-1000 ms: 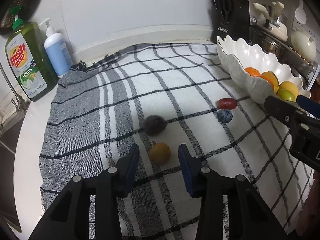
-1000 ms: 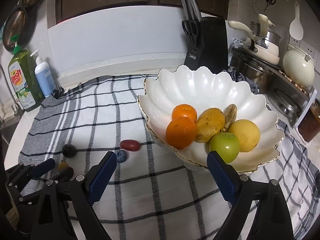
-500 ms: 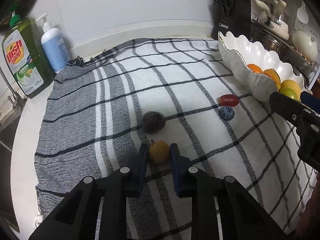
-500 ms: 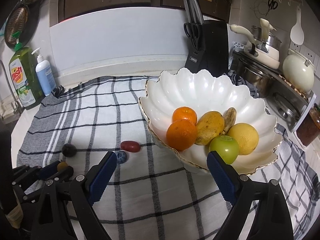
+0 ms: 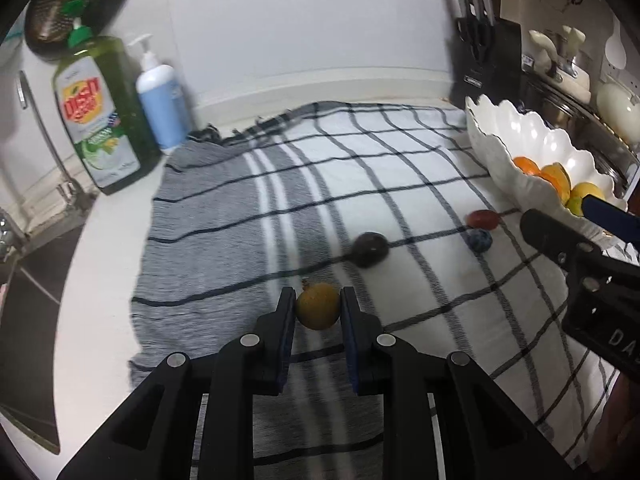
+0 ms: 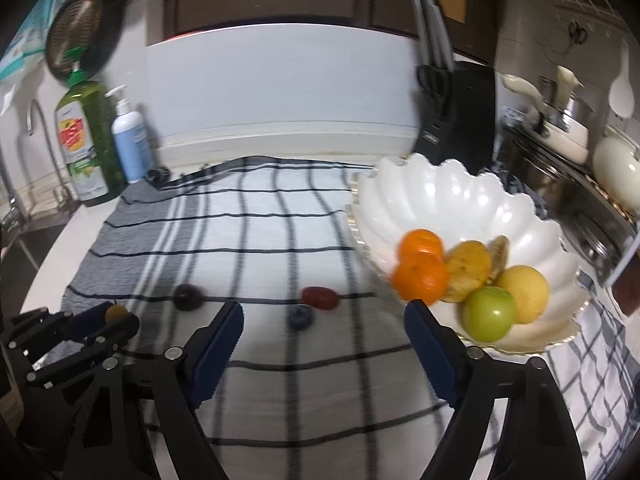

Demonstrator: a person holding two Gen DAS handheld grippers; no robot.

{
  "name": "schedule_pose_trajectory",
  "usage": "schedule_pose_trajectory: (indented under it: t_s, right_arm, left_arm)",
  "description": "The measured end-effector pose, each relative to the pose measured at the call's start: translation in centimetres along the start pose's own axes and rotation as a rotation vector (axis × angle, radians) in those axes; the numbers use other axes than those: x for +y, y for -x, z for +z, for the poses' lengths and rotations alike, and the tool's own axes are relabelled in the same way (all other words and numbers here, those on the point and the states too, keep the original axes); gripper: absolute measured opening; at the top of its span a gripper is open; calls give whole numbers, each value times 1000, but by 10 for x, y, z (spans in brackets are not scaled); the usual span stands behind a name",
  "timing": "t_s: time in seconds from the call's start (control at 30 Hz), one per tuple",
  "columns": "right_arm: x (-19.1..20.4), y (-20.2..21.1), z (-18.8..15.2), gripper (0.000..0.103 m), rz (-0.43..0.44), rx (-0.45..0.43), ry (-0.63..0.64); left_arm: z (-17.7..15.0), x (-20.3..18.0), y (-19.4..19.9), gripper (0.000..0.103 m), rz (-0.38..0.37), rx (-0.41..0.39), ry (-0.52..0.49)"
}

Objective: Organize fruits
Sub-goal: 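Grasp the small dark blue fruit with the right gripper while the left gripper holds its fruit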

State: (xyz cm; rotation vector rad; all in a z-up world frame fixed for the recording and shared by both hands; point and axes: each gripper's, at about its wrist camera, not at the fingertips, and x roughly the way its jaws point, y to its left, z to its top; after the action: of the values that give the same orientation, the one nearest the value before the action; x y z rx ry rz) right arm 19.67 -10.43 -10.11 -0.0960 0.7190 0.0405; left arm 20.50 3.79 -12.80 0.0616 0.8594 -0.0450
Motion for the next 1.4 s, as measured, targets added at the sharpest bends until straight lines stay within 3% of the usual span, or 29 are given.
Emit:
schedule_pose_trajectory:
  t_s: [0.37, 0.83, 1.1, 1.4]
  right_arm:
    - [9, -46, -8, 40, 85, 119, -34]
    - [11, -67, -8, 30, 62, 165, -64]
    - [8, -73, -10, 19, 36, 171, -62]
    - [10, -66, -12, 19, 54, 154, -54]
  left_arm:
    - [-1, 18, -4, 23, 31, 2, 38]
    - [2, 23, -7, 23, 31, 7, 47]
    - [0, 22, -9, 23, 27, 11, 49]
    - [-1, 22, -6, 23, 25, 5, 54]
